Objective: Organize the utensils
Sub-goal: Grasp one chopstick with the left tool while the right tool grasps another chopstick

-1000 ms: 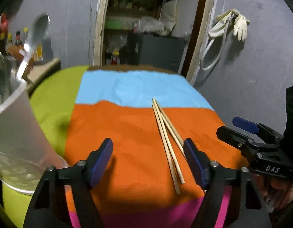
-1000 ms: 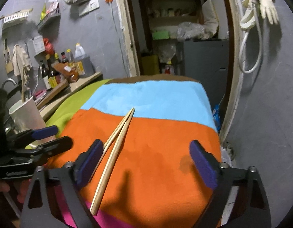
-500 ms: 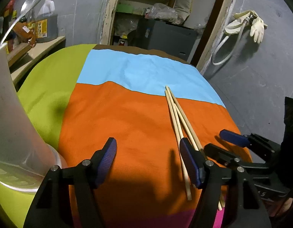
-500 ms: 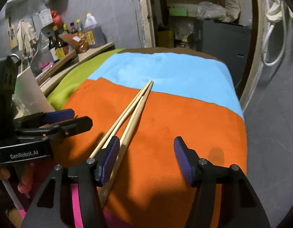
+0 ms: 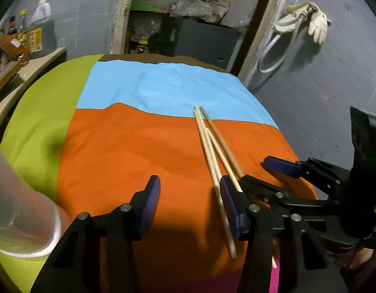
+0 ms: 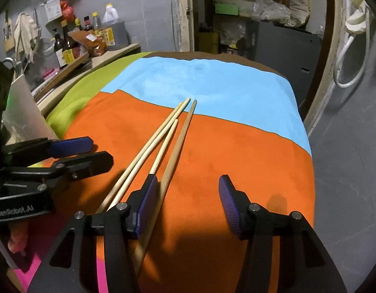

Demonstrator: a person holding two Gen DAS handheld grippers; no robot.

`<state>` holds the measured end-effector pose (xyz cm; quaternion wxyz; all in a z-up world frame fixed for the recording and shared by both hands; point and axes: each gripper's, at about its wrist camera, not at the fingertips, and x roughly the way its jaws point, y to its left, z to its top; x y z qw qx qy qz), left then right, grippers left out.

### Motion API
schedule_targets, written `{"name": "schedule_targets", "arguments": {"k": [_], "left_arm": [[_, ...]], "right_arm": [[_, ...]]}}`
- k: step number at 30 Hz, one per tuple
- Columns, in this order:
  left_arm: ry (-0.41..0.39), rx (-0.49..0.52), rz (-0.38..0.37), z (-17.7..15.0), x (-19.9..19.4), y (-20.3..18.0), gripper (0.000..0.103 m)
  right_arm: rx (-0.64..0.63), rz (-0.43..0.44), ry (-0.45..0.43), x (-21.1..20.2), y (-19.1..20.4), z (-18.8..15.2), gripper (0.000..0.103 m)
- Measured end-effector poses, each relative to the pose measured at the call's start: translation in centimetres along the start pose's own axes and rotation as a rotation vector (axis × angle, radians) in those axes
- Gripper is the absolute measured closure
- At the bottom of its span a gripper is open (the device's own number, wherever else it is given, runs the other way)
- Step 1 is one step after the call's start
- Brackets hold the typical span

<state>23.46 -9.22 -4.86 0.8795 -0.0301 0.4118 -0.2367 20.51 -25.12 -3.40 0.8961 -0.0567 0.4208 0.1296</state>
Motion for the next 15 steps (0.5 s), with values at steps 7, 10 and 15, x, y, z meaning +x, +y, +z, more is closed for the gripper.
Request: {"name": "schedule_targets", "arguments": {"k": [7,10,15], "left_arm": [[0.052,0.025,-0.016,0.7,1.8,-0.1,0.069],[0.058,0.032,-0.016,1.1,2.4,-0.2,0.073],[0.073,0.046,-0.008,1.9,3.2,0.0,0.081]], "right_arm": [[-0.017,-0.034,0.009,0.6,-0.6,0.5,0.069],[0.010,-0.029,0.017,0.6,-1.7,0.3,0.073],[0.048,-0.006,0.019,0.6,-2.7,0.2,0.074]]}}
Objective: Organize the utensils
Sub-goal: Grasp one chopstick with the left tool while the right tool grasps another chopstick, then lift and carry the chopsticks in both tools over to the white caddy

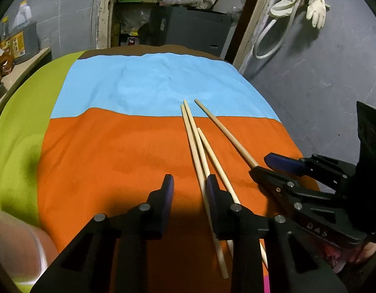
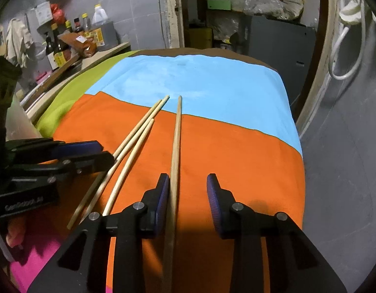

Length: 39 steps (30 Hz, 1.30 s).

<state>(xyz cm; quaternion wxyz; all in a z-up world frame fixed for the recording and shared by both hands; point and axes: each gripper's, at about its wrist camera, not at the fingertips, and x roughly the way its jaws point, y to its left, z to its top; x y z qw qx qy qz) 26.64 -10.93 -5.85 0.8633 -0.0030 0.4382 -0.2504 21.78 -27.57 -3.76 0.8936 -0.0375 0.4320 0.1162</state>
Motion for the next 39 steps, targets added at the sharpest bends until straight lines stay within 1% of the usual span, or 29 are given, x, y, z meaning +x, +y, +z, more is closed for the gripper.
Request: {"name": "schedule_targets", "arguments": {"k": [4,7,9,15,17,19,20,21,24,26,28,31,32,35,37,39], "left_arm": [[0.018,0.007,0.008,0.6,0.6,0.2,0.087],[0.026,0.020,0.026,1.1,1.1,0.0,0.089],[0.046,0.020,0.028,1.8,1.7,0.0,0.089],[0.107,-0.036,-0.003,3.9,2.8,1.0,0.089],[0.120,-0.048,0.008,4.3,3.0,1.2,0.094],[0.129,-0.052,0.010,4.5,3.0,1.1,0.099],[0.131,-0.059,0.012,4.5,3.0,1.0,0.099],[0.131,-0.066,0.010,4.6,3.0,1.0,0.099],[0.124,-0.094,-0.001,4.3,2.5,1.1,0.100],[0.102,-0.099,0.001,3.9,1.8,1.2,0.100],[0.068,-0.095,0.008,3.4,0.8,1.1,0.100],[-0.012,-0.097,0.017,2.4,-1.3,1.0,0.100],[-0.059,-0.095,0.031,2.0,-2.4,1.0,0.100],[-0.168,-0.082,0.043,1.1,-5.1,0.6,0.100],[-0.218,-0.075,0.050,0.6,-6.5,0.4,0.100],[-0.274,-0.076,0.039,0.3,-8.3,0.4,0.100]], "right_arm": [[0.011,0.008,0.002,0.0,-0.2,0.0,0.075],[0.019,0.006,0.004,0.1,-0.4,0.1,0.076],[0.018,-0.001,0.006,0.4,-0.3,0.4,0.076],[0.034,0.022,0.030,1.6,-0.9,2.2,0.076],[0.051,0.036,0.048,2.1,-1.2,2.9,0.076],[0.062,0.046,0.066,2.6,-1.1,3.4,0.080],[0.061,0.049,0.072,2.7,-1.0,3.5,0.089],[0.057,0.059,0.080,2.9,-0.8,3.7,0.094],[0.056,0.061,0.090,2.8,-0.3,3.7,0.098],[0.081,0.077,0.083,2.4,-0.4,3.5,0.098],[0.118,0.098,0.051,1.7,-0.7,3.1,0.098],[0.144,0.106,-0.019,0.1,-0.6,2.5,0.098],[0.153,0.114,-0.043,-0.5,-0.5,2.3,0.098],[0.149,0.116,-0.152,-2.9,0.2,1.7,0.098],[0.139,0.113,-0.229,-4.6,0.8,1.5,0.098],[0.135,0.110,-0.301,-6.2,1.5,1.3,0.098]]}}
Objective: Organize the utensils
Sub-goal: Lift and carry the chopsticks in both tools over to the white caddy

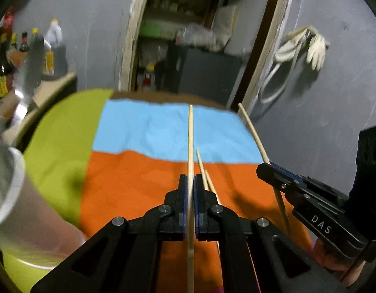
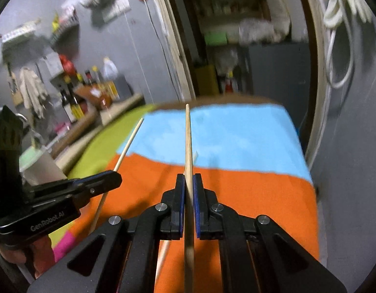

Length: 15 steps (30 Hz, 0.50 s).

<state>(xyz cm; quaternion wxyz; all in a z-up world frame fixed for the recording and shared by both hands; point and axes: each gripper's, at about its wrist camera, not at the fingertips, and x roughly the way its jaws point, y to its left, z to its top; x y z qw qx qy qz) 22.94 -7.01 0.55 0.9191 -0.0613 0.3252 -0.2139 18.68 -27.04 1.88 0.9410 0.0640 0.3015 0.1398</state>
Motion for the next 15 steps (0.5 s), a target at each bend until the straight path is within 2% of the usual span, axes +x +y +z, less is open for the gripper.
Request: {"name": "schedule_targets", "arguments": {"k": [3,9,15], "left_arm": [[-0.082,-0.003,-0.002,0.5,-2.0,-0.5,0.100],[-0.278,0.046,0.057,1.4,-6.8,-1.3,0.100],[-0.443,0.078,0.108,1.6,-11.1,-0.8,0.100]], "right_arm": [[-0.004,0.021,-0.118,-2.0,1.1,0.4,0.098],[-0.035,0.039,-0.309,-4.3,4.4,1.5,0.098],[-0.041,0.076,-0.459,-5.1,7.8,2.9,0.098]]}}
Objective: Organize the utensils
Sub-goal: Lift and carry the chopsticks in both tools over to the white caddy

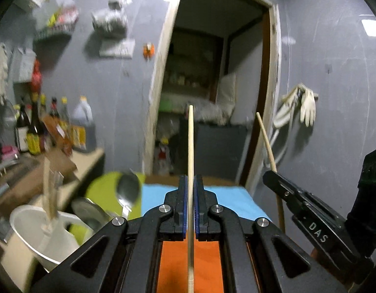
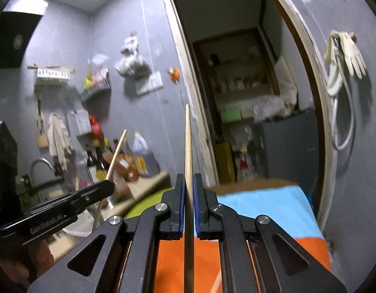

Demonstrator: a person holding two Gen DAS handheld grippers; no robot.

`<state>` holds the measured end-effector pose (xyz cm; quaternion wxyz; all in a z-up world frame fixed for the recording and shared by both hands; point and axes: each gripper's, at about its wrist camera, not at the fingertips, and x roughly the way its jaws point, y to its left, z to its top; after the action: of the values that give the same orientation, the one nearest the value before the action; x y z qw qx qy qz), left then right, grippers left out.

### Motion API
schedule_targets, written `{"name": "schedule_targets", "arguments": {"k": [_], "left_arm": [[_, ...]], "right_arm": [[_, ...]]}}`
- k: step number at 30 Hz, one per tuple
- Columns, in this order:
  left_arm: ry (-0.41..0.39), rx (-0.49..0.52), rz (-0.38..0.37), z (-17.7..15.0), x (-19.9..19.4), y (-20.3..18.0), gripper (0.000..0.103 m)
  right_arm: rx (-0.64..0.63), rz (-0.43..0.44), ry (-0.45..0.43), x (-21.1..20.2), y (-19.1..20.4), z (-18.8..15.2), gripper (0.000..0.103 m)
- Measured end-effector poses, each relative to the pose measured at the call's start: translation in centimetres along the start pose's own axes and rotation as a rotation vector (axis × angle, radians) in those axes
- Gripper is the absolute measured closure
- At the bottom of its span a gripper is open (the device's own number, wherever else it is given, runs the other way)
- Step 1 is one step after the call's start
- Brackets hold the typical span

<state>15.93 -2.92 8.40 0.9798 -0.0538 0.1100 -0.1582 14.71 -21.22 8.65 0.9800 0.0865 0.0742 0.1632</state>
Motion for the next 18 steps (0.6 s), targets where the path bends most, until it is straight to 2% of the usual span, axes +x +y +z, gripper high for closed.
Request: {"name": "schedule_targets", "arguments": {"k": [5,11,15,18], "left_arm": [[-0.076,-0.012,0.043,1.7,-1.9,3.1,0.100],[-0.124,-0.146,0.056,3.7,-2.5,9.6,0.100],[-0.166,-0.137,0.038,4.3,-2.7,12.9,0.100],[-0.186,-0.126,0.070,3.8,-3.1,14.7,0.100]], "right_arm": [[0.002,0.061,-0.077,0.9,3.1,1.3,0.098],[0.074,0.169,-0.156,3.0,6.2,2.2,0.098],[0.107,0.216,-0.176,4.9,7.8,2.2,0.098],[0.127,0.227,-0.194,6.0,8.7,1.9,0.098]]}}
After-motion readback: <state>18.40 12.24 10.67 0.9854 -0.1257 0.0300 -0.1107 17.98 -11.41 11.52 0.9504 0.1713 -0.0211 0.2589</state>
